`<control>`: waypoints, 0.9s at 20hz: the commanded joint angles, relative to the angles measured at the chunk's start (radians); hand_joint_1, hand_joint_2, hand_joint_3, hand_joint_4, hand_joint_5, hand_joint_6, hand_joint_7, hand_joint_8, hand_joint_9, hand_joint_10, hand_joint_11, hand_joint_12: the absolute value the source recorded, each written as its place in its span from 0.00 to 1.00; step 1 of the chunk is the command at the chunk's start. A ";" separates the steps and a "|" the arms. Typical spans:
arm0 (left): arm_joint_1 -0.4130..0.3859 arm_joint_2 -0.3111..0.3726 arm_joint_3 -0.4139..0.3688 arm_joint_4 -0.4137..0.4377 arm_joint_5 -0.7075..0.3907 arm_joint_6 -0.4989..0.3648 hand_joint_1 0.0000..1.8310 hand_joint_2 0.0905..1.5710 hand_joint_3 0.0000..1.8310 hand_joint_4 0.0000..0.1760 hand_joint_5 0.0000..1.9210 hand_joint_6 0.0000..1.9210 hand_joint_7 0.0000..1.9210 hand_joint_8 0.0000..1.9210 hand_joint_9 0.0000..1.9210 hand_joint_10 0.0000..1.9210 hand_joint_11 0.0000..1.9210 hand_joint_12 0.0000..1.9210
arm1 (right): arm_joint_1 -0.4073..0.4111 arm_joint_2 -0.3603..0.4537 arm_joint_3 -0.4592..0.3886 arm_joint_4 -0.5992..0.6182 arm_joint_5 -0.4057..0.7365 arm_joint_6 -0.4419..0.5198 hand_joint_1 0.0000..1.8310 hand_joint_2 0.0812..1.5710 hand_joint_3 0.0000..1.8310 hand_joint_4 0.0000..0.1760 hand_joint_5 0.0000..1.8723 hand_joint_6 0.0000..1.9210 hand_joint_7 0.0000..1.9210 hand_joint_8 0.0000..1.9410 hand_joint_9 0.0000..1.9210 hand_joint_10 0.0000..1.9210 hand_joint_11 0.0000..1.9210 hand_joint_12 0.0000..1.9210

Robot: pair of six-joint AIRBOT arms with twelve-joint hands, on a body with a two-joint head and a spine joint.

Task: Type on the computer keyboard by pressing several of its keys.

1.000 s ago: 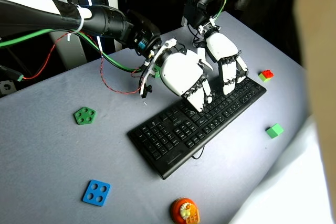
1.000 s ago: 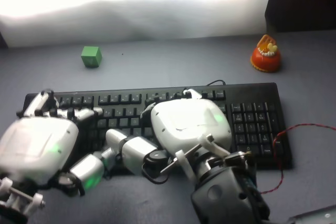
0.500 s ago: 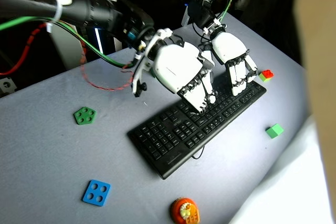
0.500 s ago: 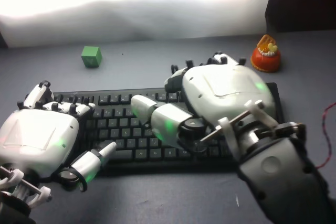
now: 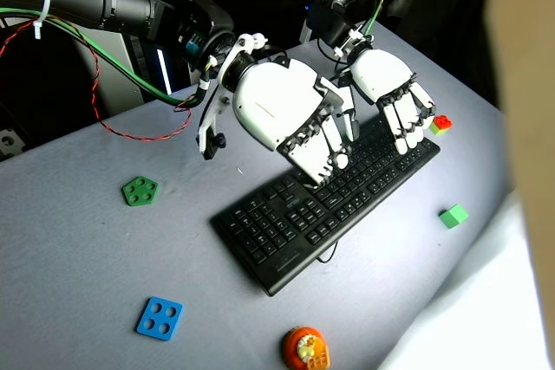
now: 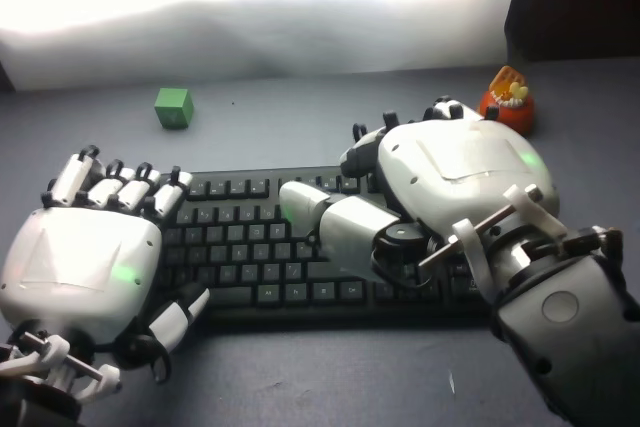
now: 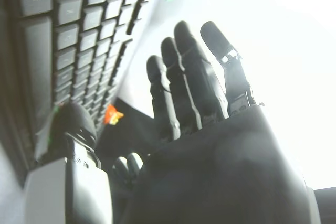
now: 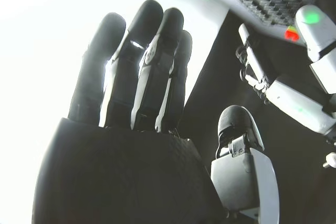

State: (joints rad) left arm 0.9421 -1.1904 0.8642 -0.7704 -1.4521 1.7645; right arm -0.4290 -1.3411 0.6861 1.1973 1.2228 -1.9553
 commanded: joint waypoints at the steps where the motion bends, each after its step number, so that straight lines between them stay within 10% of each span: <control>1: -0.002 -0.002 0.008 0.055 -0.123 0.009 0.45 0.65 0.00 0.27 0.20 0.00 0.22 0.00 0.22 0.00 0.00 0.58 | 0.004 0.007 -0.005 -0.096 0.052 0.001 0.00 0.73 0.00 0.00 0.39 0.01 0.48 0.01 0.32 0.49 0.12 0.88; 7: -0.001 -0.037 0.036 0.074 -0.133 -0.003 0.63 0.56 0.00 0.51 0.13 0.00 0.07 0.00 0.07 0.00 0.00 0.28 | 0.006 0.013 -0.005 -0.096 0.051 0.002 0.00 0.74 0.00 0.00 0.40 0.02 0.49 0.01 0.33 0.49 0.11 0.88; 13: 0.003 -0.031 0.040 0.069 -0.130 -0.044 0.62 0.57 0.00 0.55 0.10 0.00 0.05 0.00 0.05 0.00 0.00 0.27 | 0.004 0.014 -0.009 -0.096 0.057 0.002 0.00 0.75 0.00 0.00 0.40 0.01 0.49 0.01 0.33 0.49 0.11 0.88; 15: 0.003 -0.028 0.037 0.058 -0.120 -0.070 0.58 0.57 0.00 0.54 0.11 0.00 0.07 0.00 0.08 0.01 0.00 0.29 | 0.003 0.014 -0.013 -0.096 0.061 0.002 0.01 0.75 0.00 0.00 0.40 0.01 0.49 0.01 0.33 0.49 0.11 0.88; 18: 0.003 -0.020 0.027 0.042 -0.106 -0.105 0.12 0.70 0.01 0.39 0.10 0.00 0.10 0.00 0.12 0.01 0.00 0.39 | 0.004 0.014 -0.015 -0.096 0.065 0.001 0.01 0.75 0.00 0.00 0.41 0.01 0.50 0.01 0.33 0.49 0.13 0.88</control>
State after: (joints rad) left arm 0.9466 -1.2175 0.8894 -0.7963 -1.4654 1.6577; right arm -0.4290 -1.3319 0.6746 1.1969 1.2274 -1.9553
